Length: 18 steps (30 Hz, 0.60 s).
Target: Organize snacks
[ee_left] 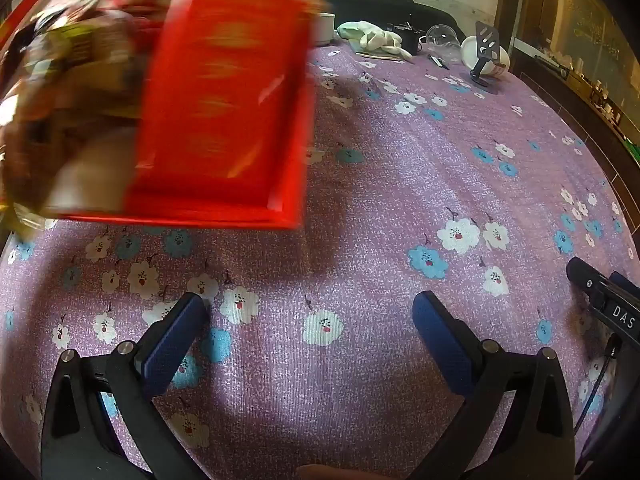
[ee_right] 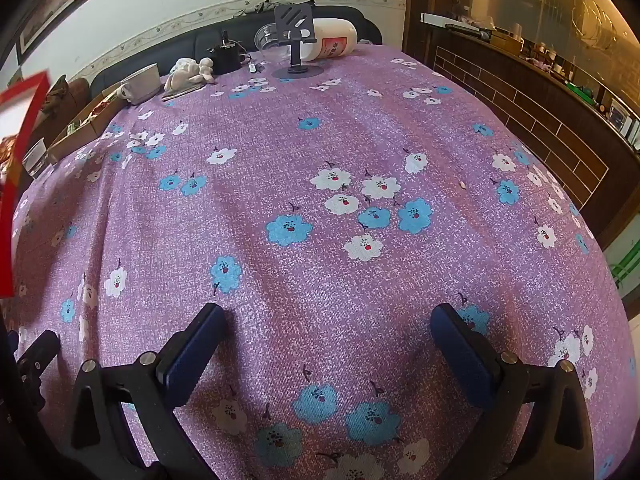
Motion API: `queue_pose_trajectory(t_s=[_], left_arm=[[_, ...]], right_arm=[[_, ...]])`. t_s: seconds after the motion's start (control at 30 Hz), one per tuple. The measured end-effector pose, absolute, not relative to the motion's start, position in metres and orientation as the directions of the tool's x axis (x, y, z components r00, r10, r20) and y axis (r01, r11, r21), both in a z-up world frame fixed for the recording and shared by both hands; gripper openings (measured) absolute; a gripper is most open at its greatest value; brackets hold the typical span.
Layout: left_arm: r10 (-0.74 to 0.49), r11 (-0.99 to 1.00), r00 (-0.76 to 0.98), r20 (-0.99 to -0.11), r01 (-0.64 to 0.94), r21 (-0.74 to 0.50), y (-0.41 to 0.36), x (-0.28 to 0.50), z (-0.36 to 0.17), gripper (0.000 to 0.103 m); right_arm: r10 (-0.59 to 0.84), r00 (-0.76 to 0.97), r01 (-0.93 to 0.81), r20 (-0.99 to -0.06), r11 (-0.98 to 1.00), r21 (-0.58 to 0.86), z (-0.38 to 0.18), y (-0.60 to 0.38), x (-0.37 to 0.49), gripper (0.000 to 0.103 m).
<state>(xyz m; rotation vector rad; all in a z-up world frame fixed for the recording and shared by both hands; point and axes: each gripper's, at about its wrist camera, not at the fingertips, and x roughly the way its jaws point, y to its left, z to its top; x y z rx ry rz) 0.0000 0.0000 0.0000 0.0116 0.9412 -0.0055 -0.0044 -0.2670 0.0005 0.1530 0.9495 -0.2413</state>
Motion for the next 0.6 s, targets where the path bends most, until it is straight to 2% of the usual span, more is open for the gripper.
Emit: queue_pose_trajectory(t_s=[0.6], left_arm=[[0.000,1.000,0.588,-0.809,0.010,0.008,0.0000,-0.0003,0.0020,0.103]], right_arm=[[-0.137,0.558,0.271,-0.818,0.962,0.024,0.0003,-0.2670,-0.0046,0.103]])
